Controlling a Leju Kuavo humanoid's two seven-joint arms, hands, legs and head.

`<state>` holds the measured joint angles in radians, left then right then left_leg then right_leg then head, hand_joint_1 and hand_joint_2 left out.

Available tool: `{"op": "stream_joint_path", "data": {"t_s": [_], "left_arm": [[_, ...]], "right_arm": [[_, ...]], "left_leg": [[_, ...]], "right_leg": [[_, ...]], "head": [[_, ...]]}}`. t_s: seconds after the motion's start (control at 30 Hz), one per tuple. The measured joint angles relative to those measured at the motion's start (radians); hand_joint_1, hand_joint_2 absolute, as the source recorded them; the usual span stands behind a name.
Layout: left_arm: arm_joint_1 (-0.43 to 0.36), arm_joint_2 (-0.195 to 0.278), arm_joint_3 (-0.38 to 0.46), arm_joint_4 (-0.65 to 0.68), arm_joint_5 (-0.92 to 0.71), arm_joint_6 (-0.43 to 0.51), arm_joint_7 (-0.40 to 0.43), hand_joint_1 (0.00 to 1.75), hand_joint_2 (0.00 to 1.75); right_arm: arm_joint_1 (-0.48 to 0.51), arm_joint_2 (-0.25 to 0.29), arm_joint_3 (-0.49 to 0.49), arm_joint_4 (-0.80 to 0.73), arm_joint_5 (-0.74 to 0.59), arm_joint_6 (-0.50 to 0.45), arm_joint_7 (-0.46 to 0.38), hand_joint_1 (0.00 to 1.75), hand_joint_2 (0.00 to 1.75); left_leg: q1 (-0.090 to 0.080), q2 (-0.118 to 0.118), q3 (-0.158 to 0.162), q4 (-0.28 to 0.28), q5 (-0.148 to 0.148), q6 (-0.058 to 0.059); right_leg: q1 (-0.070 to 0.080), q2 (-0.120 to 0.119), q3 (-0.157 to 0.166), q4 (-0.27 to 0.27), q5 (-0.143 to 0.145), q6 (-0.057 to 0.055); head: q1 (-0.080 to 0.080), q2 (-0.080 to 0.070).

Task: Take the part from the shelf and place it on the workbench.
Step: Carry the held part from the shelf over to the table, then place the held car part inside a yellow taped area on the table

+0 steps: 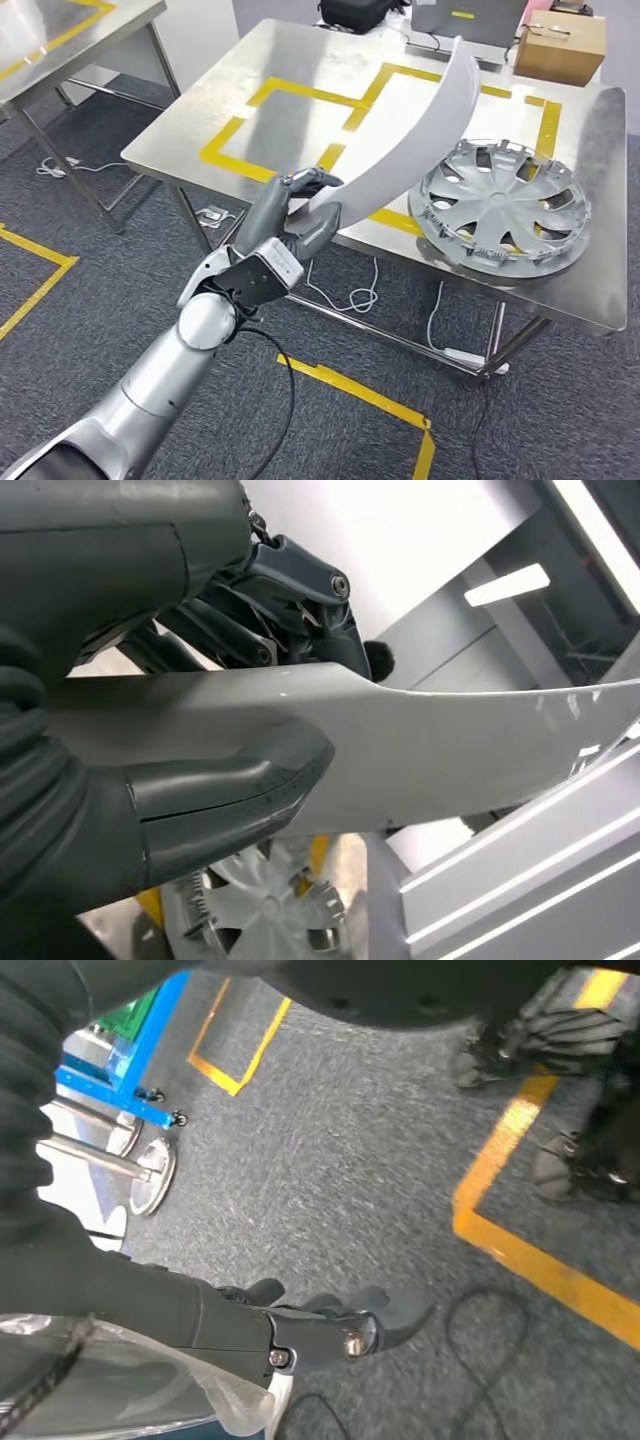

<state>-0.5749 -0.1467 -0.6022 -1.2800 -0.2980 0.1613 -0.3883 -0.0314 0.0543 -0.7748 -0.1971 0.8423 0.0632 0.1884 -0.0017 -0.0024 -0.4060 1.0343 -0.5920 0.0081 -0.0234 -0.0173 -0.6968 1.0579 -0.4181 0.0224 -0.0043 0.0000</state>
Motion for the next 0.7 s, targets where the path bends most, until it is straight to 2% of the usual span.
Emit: {"op": "stream_joint_path", "data": {"t_s": [0.07, 0.1, 0.13, 0.17, 0.2, 0.23, 0.27, 0.3, 0.37, 0.4, 0.43, 0.5, 0.57, 0.6, 0.67, 0.7], "left_arm": [[-0.002, -0.003, 0.003, -0.003, 0.009, 0.008, -0.002, 1.75, 1.75], [0.002, -0.002, 0.005, -0.003, 0.013, 0.011, -0.003, 1.75, 1.75], [0.006, 0.0, 0.007, -0.002, 0.018, 0.014, -0.003, 1.75, 1.75], [0.01, 0.001, 0.009, -0.002, 0.022, 0.017, -0.003, 1.75, 1.75], [0.013, 0.001, 0.011, -0.002, 0.025, 0.02, -0.003, 1.75, 1.75], [0.014, 0.001, 0.012, -0.002, 0.028, 0.024, -0.003, 1.75, 1.75], [0.015, 0.001, 0.014, -0.002, 0.03, 0.027, -0.003, 1.75, 1.75], [0.015, 0.002, 0.015, -0.002, 0.032, 0.03, -0.003, 1.75, 1.75], [0.017, 0.003, 0.018, -0.002, 0.036, 0.032, -0.003, 1.75, 1.75], [0.017, 0.003, 0.019, -0.002, 0.038, 0.033, -0.003, 1.75, 1.75], [0.017, 0.003, 0.019, -0.001, 0.039, 0.034, -0.003, 1.75, 1.75], [0.015, -0.001, 0.02, -0.002, 0.041, 0.035, -0.003, 1.75, 1.75], [0.011, -0.007, 0.02, -0.003, 0.042, 0.036, -0.003, 1.75, 1.75], [0.011, -0.009, 0.02, -0.003, 0.043, 0.037, -0.003, 1.75, 1.75], [0.014, -0.011, 0.019, -0.002, 0.044, 0.041, -0.003, 1.75, 1.75], [0.018, -0.012, 0.019, -0.001, 0.044, 0.043, -0.003, 1.75, 1.75]], "right_arm": [[-0.003, -0.001, 0.0, 0.0, 0.002, -0.001, 0.0, 0.0, 1.75], [-0.003, -0.001, -0.001, -0.001, 0.003, -0.002, 0.0, 0.0, 1.75], [-0.003, -0.001, -0.001, -0.001, 0.005, -0.002, 0.0, 0.0, 1.75], [-0.003, -0.002, -0.002, -0.001, 0.006, -0.003, 0.0, 0.0, 1.75], [-0.002, -0.002, -0.002, -0.001, 0.007, -0.003, 0.0, 0.0, 1.75], [-0.002, -0.002, -0.002, -0.001, 0.008, -0.003, 0.0, 0.0, 1.75], [-0.002, -0.001, -0.002, 0.0, 0.009, -0.003, 0.0, 0.0, 1.75], [-0.002, -0.001, -0.002, 0.0, 0.01, -0.002, 0.0, 0.0, 1.75], [0.0, 0.004, -0.003, 0.001, 0.012, -0.002, 0.0, 0.0, 1.75], [0.0, 0.006, -0.003, 0.002, 0.013, -0.002, 0.0, 0.0, 1.75], [-0.001, 0.008, -0.003, 0.003, 0.015, -0.003, 0.0, 0.0, 1.75], [-0.003, 0.008, -0.004, 0.002, 0.018, -0.003, 0.0, 0.0, 1.75], [-0.005, 0.008, -0.004, 0.002, 0.019, -0.004, 0.0, 0.0, 1.75], [-0.007, 0.008, -0.004, 0.002, 0.02, -0.004, 0.0, 0.0, 1.75], [-0.009, 0.007, -0.004, 0.002, 0.021, -0.005, 0.0, 0.0, 1.75], [-0.008, 0.006, -0.004, 0.002, 0.022, -0.005, 0.0, 0.0, 1.75]], "left_leg": [[0.003, 0.0, -0.091, 0.136, 0.049, -0.01], [0.004, 0.0, -0.146, 0.202, 0.048, -0.013], [0.005, 0.0, -0.194, 0.246, 0.019, -0.016], [0.006, 0.0, -0.232, 0.267, -0.028, -0.017], [0.005, 0.0, -0.259, 0.267, -0.073, -0.016], [0.003, 0.0, -0.276, 0.247, -0.098, -0.013], [0.0, 0.0, -0.285, 0.209, -0.085, -0.006], [-0.005, 0.0, -0.286, 0.153, -0.032, 0.005], [-0.018, -0.005, -0.281, 0.04, 0.119, 0.027], [-0.024, -0.007, -0.279, 0.008, 0.173, 0.034], [-0.027, -0.01, -0.278, -0.004, 0.197, 0.037], [-0.025, -0.01, -0.265, -0.015, 0.199, 0.038], [-0.015, -0.008, -0.245, -0.035, 0.199, 0.041], [-0.011, -0.007, -0.237, -0.041, 0.197, 0.043], [-0.009, -0.007, -0.231, -0.043, 0.189, 0.046], [-0.008, -0.008, -0.228, -0.042, 0.184, 0.045]], "right_leg": [[-0.001, 0.003, 0.024, -0.015, -0.014, -0.009], [-0.001, 0.005, 0.041, -0.022, -0.023, -0.013], [0.0, 0.007, 0.059, -0.028, -0.033, -0.016], [0.001, 0.01, 0.077, -0.031, -0.043, -0.018], [0.001, 0.015, 0.094, -0.033, -0.055, -0.02], [0.002, 0.019, 0.11, -0.034, -0.067, -0.021], [0.002, 0.024, 0.125, -0.035, -0.079, -0.022], [0.003, 0.028, 0.138, -0.036, -0.089, -0.022], [0.003, 0.035, 0.156, -0.036, -0.107, -0.017], [0.003, 0.037, 0.16, -0.037, -0.115, -0.011], [0.003, 0.039, 0.164, -0.039, -0.121, -0.005], [0.004, 0.038, 0.17, -0.046, -0.132, 0.007], [0.007, 0.032, 0.158, -0.015, -0.158, 0.014], [0.007, 0.03, 0.132, 0.033, -0.181, 0.018], [0.004, 0.028, 0.054, 0.162, -0.225, 0.027], [0.002, 0.027, 0.02, 0.206, -0.23, 0.031]], "head": [[-0.002, 0.0], [-0.002, 0.0], [-0.003, 0.0], [-0.003, 0.0], [-0.003, 0.0], [-0.003, 0.0], [-0.003, 0.0], [-0.004, 0.0], [-0.003, 0.0], [-0.004, 0.0], [-0.004, 0.0], [-0.005, 0.0], [-0.002, 0.0], [-0.001, 0.0], [0.0, 0.0], [-0.001, 0.0]]}}
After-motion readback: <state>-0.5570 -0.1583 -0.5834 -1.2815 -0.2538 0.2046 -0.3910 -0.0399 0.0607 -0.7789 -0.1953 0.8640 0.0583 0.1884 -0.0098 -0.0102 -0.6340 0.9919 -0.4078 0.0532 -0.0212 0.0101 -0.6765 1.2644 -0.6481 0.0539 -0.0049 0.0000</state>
